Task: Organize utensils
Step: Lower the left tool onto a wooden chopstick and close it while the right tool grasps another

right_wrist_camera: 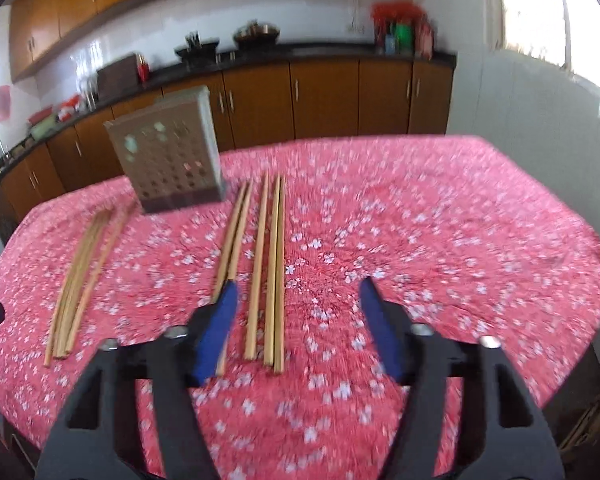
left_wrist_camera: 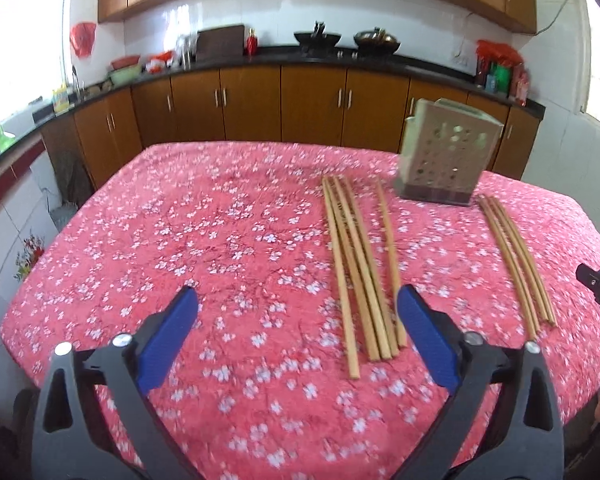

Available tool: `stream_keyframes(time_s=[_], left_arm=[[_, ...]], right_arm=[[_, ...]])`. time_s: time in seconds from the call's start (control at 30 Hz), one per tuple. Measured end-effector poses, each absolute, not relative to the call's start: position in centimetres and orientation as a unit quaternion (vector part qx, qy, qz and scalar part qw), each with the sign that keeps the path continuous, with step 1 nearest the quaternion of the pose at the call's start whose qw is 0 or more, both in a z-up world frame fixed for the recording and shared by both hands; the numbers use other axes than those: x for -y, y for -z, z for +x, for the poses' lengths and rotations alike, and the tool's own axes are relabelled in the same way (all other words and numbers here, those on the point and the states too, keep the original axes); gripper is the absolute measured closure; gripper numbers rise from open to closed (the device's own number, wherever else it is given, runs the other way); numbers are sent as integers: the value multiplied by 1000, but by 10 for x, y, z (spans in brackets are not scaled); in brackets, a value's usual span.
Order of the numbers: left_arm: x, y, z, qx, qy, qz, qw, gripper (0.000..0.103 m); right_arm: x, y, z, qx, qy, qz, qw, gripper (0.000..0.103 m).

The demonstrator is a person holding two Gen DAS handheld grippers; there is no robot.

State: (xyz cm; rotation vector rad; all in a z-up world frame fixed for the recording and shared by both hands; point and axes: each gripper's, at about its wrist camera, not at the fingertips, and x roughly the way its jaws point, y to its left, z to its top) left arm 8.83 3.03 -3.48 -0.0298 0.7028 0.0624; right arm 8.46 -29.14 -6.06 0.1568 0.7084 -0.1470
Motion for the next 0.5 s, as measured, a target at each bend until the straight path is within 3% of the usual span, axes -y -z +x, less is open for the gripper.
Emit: stream_keyframes(time_s=[0.1, 0.13, 0.33, 0.5], left_arm=[[-35, 41, 107, -368, -28, -18, 929, 28], [-37, 43, 112, -375, -26, -20, 926, 30], [-40, 59, 134, -409, -11, -27, 912, 41], [-40, 69, 150, -438, 10, -44, 898, 59]], right_arm=[[298, 75, 114, -386, 57, 87, 917, 70], [299, 81, 122, -399, 52, 90, 911, 73], [297, 100, 143, -436, 29, 87, 895, 84], [298, 105, 155, -448, 40, 75, 890, 94]])
